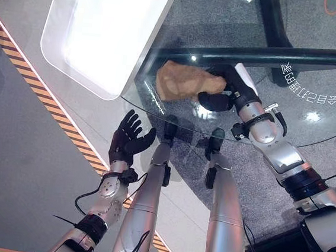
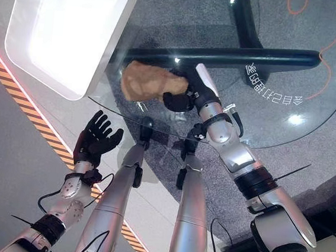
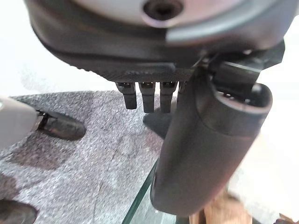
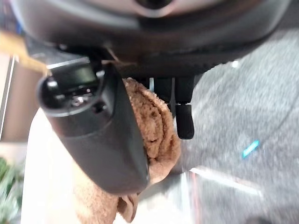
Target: Wipe the table with a cloth and put it in the basket.
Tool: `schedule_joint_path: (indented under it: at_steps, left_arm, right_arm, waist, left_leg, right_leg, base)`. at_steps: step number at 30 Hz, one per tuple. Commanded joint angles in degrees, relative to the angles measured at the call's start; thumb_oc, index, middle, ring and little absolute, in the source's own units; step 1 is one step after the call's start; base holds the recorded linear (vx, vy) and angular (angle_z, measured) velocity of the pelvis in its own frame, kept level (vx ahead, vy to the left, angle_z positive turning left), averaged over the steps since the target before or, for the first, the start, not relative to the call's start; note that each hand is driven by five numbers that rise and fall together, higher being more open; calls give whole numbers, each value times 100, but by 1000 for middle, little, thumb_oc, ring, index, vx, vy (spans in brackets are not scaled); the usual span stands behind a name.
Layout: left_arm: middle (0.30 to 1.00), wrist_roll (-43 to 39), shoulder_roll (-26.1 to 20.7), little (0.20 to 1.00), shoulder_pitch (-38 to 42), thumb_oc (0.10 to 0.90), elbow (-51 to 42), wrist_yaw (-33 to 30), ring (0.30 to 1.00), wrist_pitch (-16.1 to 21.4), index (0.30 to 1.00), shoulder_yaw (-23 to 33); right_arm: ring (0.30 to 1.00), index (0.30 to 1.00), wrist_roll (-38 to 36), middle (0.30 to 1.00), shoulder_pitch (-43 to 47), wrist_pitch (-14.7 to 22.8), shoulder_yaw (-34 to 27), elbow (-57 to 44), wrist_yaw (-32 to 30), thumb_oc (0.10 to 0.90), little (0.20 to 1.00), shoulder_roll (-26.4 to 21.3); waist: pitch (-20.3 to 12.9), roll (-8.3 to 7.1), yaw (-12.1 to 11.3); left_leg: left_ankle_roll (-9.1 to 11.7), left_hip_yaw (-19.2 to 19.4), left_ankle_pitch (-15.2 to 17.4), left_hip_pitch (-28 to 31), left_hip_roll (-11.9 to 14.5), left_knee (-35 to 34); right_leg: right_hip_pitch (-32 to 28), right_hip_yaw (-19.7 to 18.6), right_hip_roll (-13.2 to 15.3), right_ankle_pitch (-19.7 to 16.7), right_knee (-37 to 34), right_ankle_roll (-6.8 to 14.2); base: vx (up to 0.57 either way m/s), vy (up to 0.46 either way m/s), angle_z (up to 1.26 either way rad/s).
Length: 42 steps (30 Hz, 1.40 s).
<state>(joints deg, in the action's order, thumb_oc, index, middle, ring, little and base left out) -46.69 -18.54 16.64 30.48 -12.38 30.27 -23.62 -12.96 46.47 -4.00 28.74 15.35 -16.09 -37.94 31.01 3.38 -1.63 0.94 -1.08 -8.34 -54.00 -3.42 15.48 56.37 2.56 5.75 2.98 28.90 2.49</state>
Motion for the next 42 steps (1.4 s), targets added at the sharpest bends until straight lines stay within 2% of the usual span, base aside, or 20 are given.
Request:
schedule_joint_path:
  at_steps: [1,4,10,19,23,24,26,28,30,32,42]
  left_arm:
    - [900,2,76,900,-548,800,-471,-117,900,396,900,116]
    - [900,98,121,900,-576,800,-680,-143,900,378,900,-13]
    - [900,298,79,900,-606,800,-925,-70,900,262,900,-263]
    - [900,423,-19,900,-596,800,-1106,4,900,216,900,-441]
    - [900,414,-43,900,-629,800,-1196,155,900,311,900,-465]
    - [900,408,-87,900,-695,800,-1399,172,900,578,900,-439]
    - [900,453,-98,900,-716,800,-1489,72,900,689,900,-408]
    - [900,604,-124,900,-825,800,-1705,-477,900,916,900,-243]
    - [900,630,-122,900,-847,800,-1746,-586,900,930,900,-193]
    - [900,832,-120,900,-993,800,-1941,-1085,900,822,900,82]
    - [900,1171,-80,900,-1605,800,-2148,-2111,900,375,900,734]
  right_arm:
    - [300,300,-63,300,59,891,-833,-587,-1194,100,200,-24]
    - [300,300,44,300,-108,999,-1270,-522,-2055,100,200,69]
    - [300,300,-60,300,-132,1151,-1733,-481,-3028,100,200,36]
    - [300,300,-368,300,-139,1422,-2168,-421,-3950,100,200,-56]
    - [300,300,-460,300,-229,1504,-2214,-475,-4005,100,200,-39]
    - [300,300,-476,300,-361,1513,-2248,-591,-3855,100,200,-3]
    - [300,300,-425,300,-426,1494,-2238,-662,-3768,100,200,32]
    - [300,300,-269,300,-635,1429,-2200,-880,-3499,100,200,108]
    - [300,300,-257,300,-685,1436,-2197,-915,-3461,100,200,130]
    - [300,300,-170,300,-974,1522,-2227,-1086,-3310,100,200,258]
    - [300,300,3,300,-1498,1658,-2513,-1448,-2944,100,200,444]
  waist:
    - [-122,271,-29]
    - [-122,307,0]
    - [-122,326,21]
    - [-122,327,60]
    - [-122,349,70]
    - [-122,377,79]
    - [-122,387,81]
    - [-122,408,67]
    - [-122,404,62]
    - [-122,381,14]
    - [-122,340,-125]
  left_leg:
    - [-286,49,660,47,-284,586]
    - [-301,50,675,70,-294,546]
    - [-320,55,703,104,-294,510]
    - [-324,88,697,216,-288,404]
    - [-324,97,686,228,-283,376]
    - [-330,108,679,235,-285,361]
    - [-331,113,679,238,-284,360]
    - [-332,116,673,239,-283,370]
    - [-332,113,672,249,-285,368]
    - [-332,82,672,295,-308,366]
    - [-326,-44,692,470,-361,375]
  right_leg:
    - [-52,49,-398,-560,-647,-31]
    - [-85,19,-399,-576,-720,-25]
    - [-119,-6,-403,-601,-770,-12]
    - [-235,-19,-410,-650,-899,-1]
    - [-245,-24,-406,-657,-924,0]
    - [-245,-20,-401,-654,-931,-7]
    - [-245,-25,-398,-647,-931,-14]
    - [-251,-25,-382,-632,-928,-29]
    - [-261,-20,-379,-625,-927,-32]
    - [-341,39,-345,-591,-942,-43]
    - [-574,196,-282,-532,-934,-62]
  base:
    - [0,0,0]
    - [0,0,0]
    - [0,0,0]
    - [4,0,-1]
    - [4,2,-1]
    - [0,0,0]
    - [0,0,0]
    - [7,10,-4]
    - [-1,-18,-2]
    - [-5,-60,0]
    - [-4,-37,3]
